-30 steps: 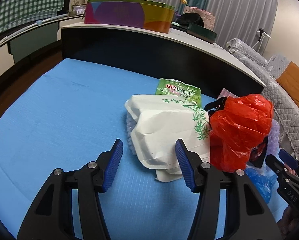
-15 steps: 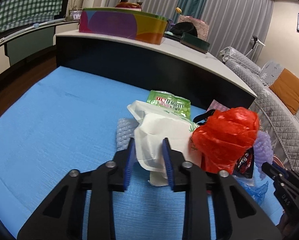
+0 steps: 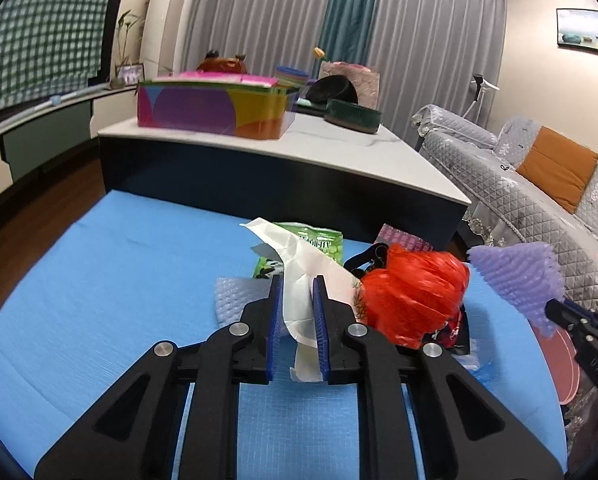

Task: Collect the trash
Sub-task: 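Carry the white box with the left tool while the right tool carries the foam net to the pink bin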

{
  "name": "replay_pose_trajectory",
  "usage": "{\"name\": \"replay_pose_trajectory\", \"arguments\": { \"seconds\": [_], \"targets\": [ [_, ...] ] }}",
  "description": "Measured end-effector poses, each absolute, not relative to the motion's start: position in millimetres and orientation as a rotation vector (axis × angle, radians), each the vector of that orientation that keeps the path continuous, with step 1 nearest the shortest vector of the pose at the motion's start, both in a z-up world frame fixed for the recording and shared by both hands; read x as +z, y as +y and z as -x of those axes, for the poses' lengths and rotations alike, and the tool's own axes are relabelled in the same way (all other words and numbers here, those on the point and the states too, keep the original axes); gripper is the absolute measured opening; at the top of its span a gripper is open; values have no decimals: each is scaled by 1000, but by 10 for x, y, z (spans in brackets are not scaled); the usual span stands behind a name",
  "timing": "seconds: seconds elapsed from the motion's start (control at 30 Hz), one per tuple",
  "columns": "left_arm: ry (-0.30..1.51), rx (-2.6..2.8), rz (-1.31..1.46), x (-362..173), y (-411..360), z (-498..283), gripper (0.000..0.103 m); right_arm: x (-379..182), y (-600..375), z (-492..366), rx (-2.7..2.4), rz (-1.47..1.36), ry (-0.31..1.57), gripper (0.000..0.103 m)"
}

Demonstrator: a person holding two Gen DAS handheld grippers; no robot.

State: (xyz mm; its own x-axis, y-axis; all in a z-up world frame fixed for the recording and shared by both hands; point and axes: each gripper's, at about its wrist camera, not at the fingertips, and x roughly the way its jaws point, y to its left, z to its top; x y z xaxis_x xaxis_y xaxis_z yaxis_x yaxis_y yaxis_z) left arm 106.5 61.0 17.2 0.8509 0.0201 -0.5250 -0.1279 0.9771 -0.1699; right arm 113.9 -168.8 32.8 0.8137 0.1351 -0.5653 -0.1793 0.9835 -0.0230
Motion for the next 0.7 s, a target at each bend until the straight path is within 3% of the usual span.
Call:
{"name": "replay_pose_trajectory", "arguments": {
  "seconds": [0.2, 0.27, 0.7],
  "targets": [
    [519, 86, 169, 327, 536, -899, 14, 442, -1922, -910, 142, 58, 573, 12],
    [503, 80, 141, 399, 480, -843, 0, 464, -2031, -839, 131, 41, 572, 12],
    [566, 97, 147, 368, 496, -711, 0, 550, -2413, -614, 116, -54, 573, 12]
  ]
}}
